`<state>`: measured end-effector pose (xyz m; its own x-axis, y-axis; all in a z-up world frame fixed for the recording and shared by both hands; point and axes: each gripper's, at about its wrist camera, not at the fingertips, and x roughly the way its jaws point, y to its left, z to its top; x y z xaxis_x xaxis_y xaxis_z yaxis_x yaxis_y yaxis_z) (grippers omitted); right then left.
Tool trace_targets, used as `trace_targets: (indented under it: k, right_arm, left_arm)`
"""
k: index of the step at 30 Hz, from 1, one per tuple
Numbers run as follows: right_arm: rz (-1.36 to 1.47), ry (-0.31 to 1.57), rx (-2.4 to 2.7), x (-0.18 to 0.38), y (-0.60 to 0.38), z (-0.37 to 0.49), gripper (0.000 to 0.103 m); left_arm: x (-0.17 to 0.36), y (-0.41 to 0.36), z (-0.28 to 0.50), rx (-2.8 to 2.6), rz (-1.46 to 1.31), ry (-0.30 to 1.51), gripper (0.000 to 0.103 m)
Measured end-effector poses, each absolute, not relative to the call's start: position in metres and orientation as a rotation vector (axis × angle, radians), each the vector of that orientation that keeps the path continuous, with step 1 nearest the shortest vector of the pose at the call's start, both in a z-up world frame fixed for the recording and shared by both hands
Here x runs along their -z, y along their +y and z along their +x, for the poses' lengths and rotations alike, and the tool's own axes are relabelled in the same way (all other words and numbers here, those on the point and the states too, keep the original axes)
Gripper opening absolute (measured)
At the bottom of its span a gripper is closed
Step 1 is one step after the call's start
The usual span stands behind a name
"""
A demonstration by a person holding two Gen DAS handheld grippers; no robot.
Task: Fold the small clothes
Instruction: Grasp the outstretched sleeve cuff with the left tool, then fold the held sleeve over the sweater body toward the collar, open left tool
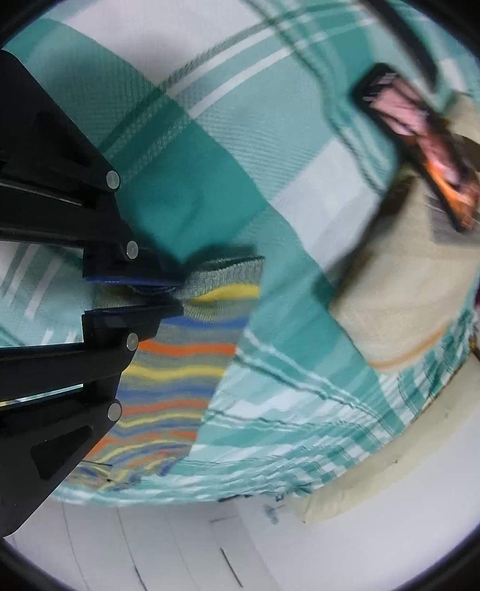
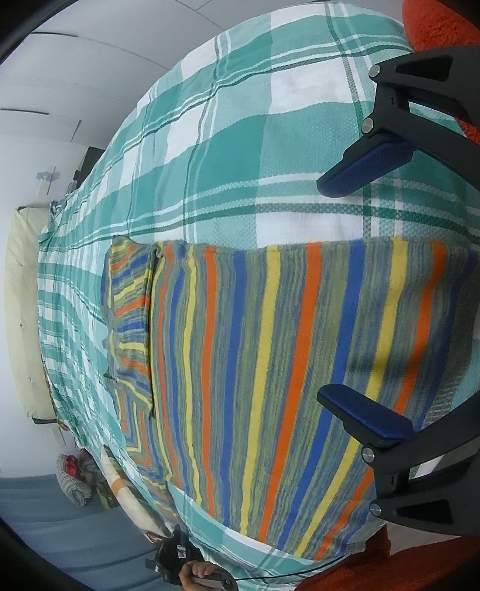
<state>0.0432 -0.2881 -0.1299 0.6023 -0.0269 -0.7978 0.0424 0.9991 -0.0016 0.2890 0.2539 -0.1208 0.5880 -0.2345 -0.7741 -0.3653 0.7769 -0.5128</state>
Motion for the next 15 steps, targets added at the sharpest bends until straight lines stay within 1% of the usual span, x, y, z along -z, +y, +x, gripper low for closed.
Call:
trace_targets:
  k: [2,4,6,9,12,15]
  right_arm:
    - [0.021,0.912,0.031,0.128,-0.287,0.042,0.1]
    - [0.031,0.904,0.024,0.126,-0.287,0.04,0.1]
    - [0.051,0.898,0.017,0.124,-0.29,0.04,0.1]
    - [0.081,0.89,0.011,0.121,-0.293,0.039,0.1]
    - [0.106,0.88,0.01,0.118,-0.297,0.038,0.1]
    - [0.117,0.868,0.016,0.115,-0.301,0.036,0.1]
  left_arm:
    - [0.094,0.236,0.287,-0.074,-0.629,0.924,0.007]
    - [0.059,0.201,0.295,-0.026,-0.505,0.888,0.007]
    - [0.023,0.152,0.296,0.061,-0.375,0.849,0.007]
    - [-0.017,0.069,0.296,0.218,-0.25,0.799,0.007]
    - [-0.032,-0.014,0.296,0.368,-0.184,0.785,0.007]
    - [-0.015,-0.09,0.295,0.438,-0.104,0.796,0.007]
